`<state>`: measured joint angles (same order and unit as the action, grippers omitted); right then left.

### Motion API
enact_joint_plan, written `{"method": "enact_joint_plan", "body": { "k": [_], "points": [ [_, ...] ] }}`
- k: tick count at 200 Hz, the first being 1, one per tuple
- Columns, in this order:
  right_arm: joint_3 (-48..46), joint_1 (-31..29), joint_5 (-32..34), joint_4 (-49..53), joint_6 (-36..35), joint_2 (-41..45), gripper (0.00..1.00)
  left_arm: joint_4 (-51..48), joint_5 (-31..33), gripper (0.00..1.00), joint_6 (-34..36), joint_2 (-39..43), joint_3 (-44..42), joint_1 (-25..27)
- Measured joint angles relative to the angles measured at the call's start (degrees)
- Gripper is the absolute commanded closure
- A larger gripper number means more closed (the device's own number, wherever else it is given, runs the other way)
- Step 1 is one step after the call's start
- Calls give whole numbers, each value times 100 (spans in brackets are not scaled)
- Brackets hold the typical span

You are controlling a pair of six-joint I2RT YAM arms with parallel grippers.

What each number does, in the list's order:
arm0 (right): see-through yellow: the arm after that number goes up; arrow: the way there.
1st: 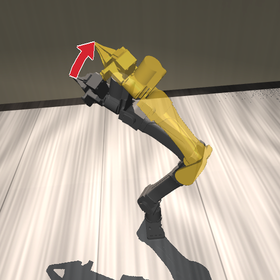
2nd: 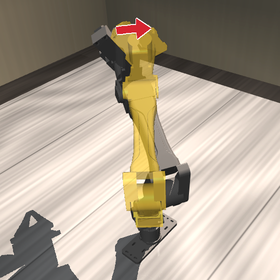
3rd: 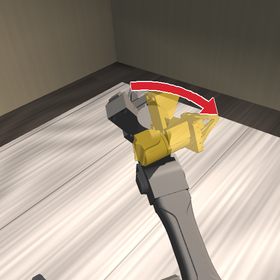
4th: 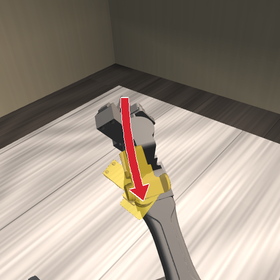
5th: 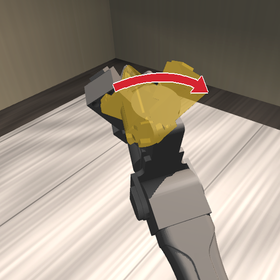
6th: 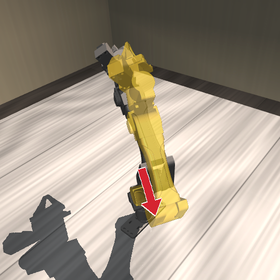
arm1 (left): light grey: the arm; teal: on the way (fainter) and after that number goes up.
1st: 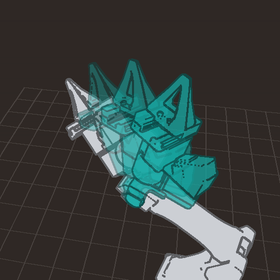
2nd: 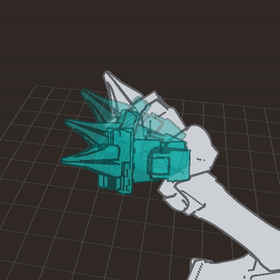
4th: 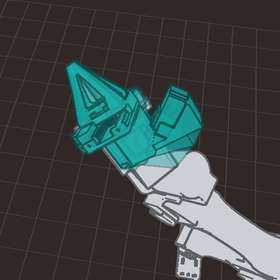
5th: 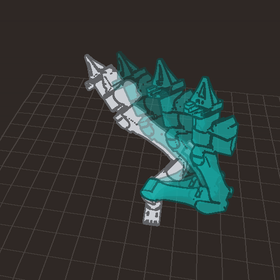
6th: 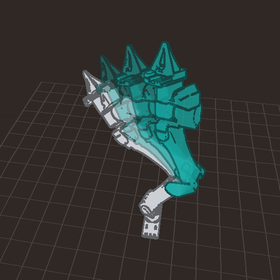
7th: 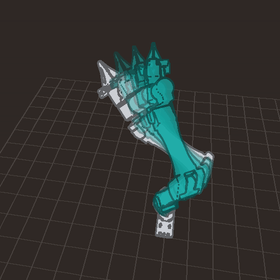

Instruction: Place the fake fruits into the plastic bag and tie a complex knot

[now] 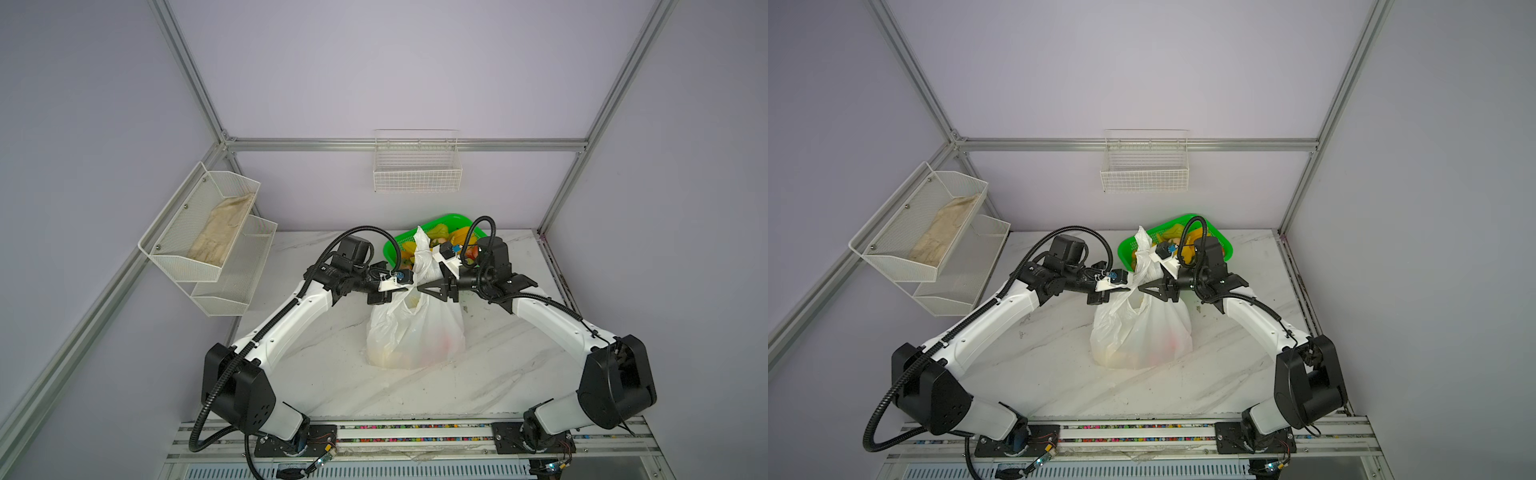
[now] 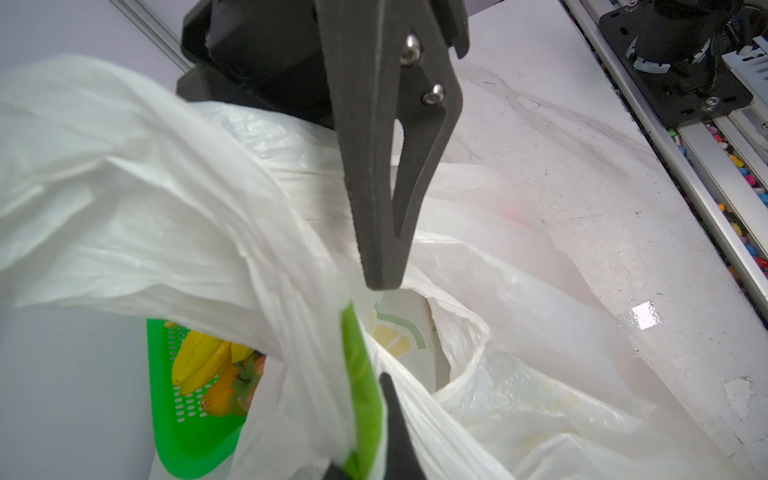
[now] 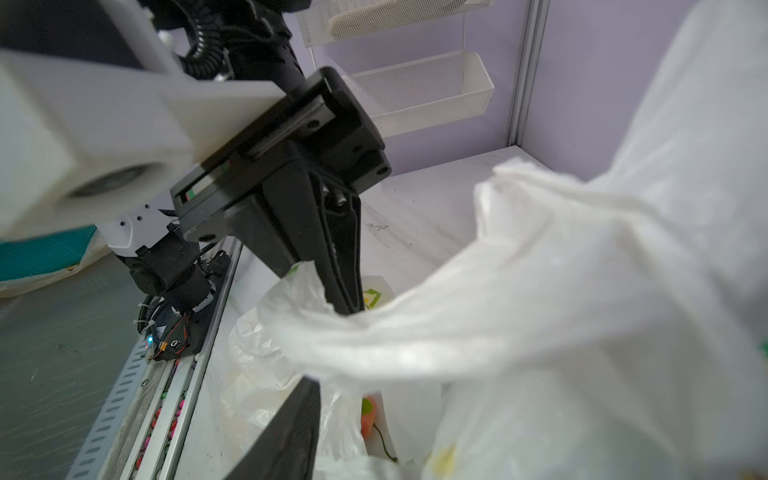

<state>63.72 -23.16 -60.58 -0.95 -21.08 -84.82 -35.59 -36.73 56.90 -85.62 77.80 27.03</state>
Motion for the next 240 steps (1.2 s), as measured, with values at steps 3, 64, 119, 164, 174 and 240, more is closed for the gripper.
{"method": "enact_joint_plan", "body": {
  "k": [3, 64, 119, 164, 174, 240],
  "points": [
    [0, 0, -11, -20, -42, 9, 33, -2, 9, 100, 9, 0, 4, 0],
    [0, 0, -98, -544, 516, 13, 19, -136, 221, 100, 195, -72, 205, 35],
    [15, 2, -55, -527, 684, -70, 16, -177, 435, 100, 483, -72, 227, 155],
    [-72, 0, -72, -520, 575, 9, 16, -103, 546, 100, 870, 68, 225, 155],
    [-98, 2, -107, -518, 527, 28, 16, -85, 564, 100, 988, 107, 227, 157],
    [-175, 2, -227, -439, 343, 55, 16, -328, 549, 100, 1775, -50, 463, 177]
  ]
}}
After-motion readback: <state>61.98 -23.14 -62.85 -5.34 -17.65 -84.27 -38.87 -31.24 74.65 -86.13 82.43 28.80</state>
